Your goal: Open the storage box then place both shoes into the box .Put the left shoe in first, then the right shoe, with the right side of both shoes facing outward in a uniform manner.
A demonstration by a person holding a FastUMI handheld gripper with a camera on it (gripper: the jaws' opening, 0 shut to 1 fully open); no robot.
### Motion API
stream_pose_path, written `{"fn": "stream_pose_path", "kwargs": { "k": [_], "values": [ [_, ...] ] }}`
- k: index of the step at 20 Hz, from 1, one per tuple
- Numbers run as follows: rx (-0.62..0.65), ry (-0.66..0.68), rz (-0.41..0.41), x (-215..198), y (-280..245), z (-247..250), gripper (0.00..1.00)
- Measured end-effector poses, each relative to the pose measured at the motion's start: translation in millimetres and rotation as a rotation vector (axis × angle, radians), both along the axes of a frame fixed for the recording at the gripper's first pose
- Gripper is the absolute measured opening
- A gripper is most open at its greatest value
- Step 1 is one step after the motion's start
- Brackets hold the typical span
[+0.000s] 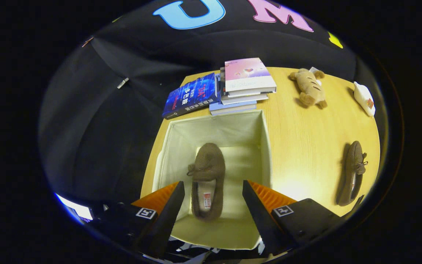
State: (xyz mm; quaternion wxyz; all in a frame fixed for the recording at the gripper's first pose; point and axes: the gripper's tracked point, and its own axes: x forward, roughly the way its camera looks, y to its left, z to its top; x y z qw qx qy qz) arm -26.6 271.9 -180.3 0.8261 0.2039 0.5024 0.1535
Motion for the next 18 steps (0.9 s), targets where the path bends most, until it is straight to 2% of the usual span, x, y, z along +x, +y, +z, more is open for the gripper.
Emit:
{"fn": "stream_pose_path", "kwargs": {
  "k": [4,6,10,18],
  "values": [
    [-0.015,-0.074,-0.002,-11,-64,17,0.99],
    [-0.086,-0.090,0.003,-19,-110,12,0.99],
    [-0.180,-0.115,-0.043,-32,-193,3,0.99],
    [-0.360,-0.009,-0.157,-68,-342,-80,0.99]
  ]
}}
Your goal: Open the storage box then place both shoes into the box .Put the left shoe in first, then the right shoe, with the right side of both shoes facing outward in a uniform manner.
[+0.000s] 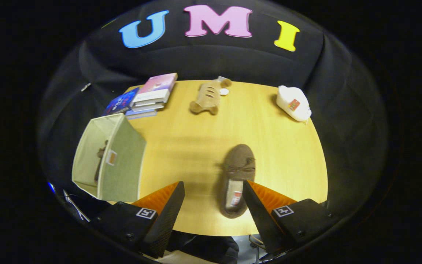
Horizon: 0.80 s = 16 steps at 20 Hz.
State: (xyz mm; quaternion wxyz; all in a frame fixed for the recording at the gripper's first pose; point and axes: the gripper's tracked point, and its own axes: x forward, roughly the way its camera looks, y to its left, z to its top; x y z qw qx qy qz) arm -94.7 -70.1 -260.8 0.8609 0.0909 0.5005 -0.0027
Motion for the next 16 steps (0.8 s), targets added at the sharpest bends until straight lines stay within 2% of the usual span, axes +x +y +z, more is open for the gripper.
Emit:
{"fn": "stream_pose_path", "kwargs": {
  "k": [5,12,14,15,16],
  "values": [
    [-0.028,0.086,-0.025,-4,-38,-61,0.99],
    [0.001,0.170,-0.013,11,-43,-125,0.95],
    [0.022,0.176,-0.016,19,-39,-134,0.86],
    [0.031,0.181,-0.019,22,-38,-138,0.76],
    [0.032,0.190,-0.023,23,-39,-141,0.73]
  ]
}}
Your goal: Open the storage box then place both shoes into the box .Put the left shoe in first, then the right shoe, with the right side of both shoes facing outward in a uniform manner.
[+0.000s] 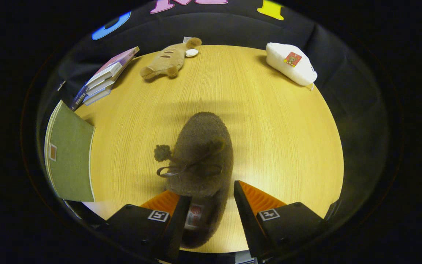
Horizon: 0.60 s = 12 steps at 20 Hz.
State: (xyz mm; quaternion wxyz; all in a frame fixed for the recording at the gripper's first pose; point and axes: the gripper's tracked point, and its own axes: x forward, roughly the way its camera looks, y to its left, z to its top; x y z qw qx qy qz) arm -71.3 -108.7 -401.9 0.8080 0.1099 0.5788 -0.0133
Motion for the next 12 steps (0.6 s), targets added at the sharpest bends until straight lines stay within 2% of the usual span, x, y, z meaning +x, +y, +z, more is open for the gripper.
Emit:
{"fn": "stream_pose_path", "kwargs": {
  "k": [2,3,4,7,12],
  "values": [
    [-0.048,0.017,-0.007,-5,-12,-9,0.41],
    [-0.046,0.025,-0.024,-7,-15,-8,0.15],
    [-0.026,0.031,-0.039,-6,-14,-9,0.08],
    [0.005,0.033,-0.067,-7,-12,-1,0.05],
    [0.048,-0.023,-0.093,-6,4,39,0.05]
  ]
}}
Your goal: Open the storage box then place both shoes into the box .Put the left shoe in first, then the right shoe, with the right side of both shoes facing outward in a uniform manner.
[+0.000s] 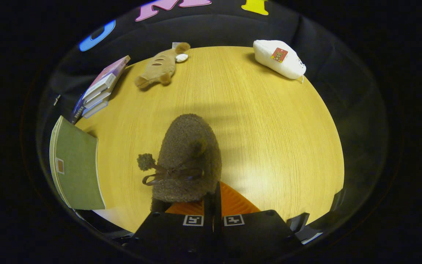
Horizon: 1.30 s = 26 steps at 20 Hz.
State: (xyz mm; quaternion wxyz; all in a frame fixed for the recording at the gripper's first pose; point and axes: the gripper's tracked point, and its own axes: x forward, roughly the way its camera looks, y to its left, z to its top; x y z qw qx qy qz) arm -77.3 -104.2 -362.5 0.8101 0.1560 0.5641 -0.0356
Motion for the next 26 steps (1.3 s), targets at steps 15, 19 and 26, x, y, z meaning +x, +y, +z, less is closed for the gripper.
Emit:
{"fn": "stream_pose_path", "kwargs": {
  "k": [15,19,26],
  "values": [
    [0.155,-0.252,0.123,61,176,188,0.05],
    [0.198,-0.278,0.183,74,247,219,0.05],
    [0.185,-0.188,0.253,74,337,203,0.05]
  ]
}}
